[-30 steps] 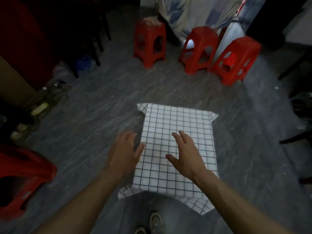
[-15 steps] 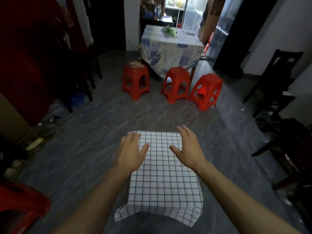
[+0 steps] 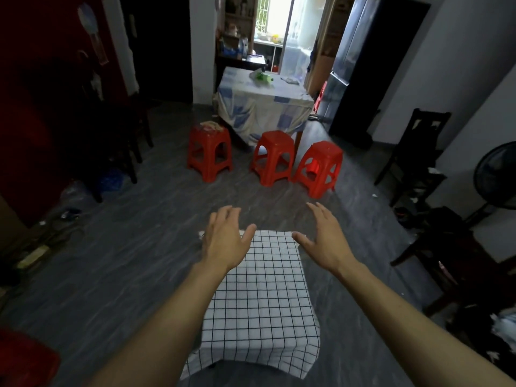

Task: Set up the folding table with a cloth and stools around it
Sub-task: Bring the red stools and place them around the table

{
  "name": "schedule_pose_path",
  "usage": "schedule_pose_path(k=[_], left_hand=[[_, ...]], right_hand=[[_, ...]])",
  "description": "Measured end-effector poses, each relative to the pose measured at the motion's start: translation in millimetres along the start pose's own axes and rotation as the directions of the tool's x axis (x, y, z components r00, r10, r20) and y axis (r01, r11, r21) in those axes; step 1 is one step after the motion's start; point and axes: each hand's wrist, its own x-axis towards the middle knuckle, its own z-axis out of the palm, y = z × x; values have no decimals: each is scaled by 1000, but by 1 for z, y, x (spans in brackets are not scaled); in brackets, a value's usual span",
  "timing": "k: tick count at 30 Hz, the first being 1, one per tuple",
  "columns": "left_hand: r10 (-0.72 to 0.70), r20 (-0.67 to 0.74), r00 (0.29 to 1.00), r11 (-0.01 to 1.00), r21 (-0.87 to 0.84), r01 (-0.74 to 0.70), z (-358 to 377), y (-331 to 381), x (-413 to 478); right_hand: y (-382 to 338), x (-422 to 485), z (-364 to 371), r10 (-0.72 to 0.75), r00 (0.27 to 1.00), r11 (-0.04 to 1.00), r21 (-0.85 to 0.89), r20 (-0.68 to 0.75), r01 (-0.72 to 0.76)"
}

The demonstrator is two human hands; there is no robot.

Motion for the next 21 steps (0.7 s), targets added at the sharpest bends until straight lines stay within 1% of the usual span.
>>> schedule_pose_path(k=[5, 10, 14, 21], left_hand=[[42, 31, 999, 999, 0, -42, 4, 14, -6], [66, 48, 997, 998, -18, -66, 8, 39, -11], [102, 56, 993, 995, 6, -103, 14, 62, -22], [146, 57, 988, 987, 57, -149, 27, 130, -57]], right_hand=[[12, -13, -15, 13, 1000, 1000, -12, -28, -13], [27, -23, -40, 31, 996, 999, -11, -87, -32], [42, -35, -58, 26, 992, 1000, -12, -123, -28], [87, -86, -110, 23, 986, 999, 31, -163, -18]])
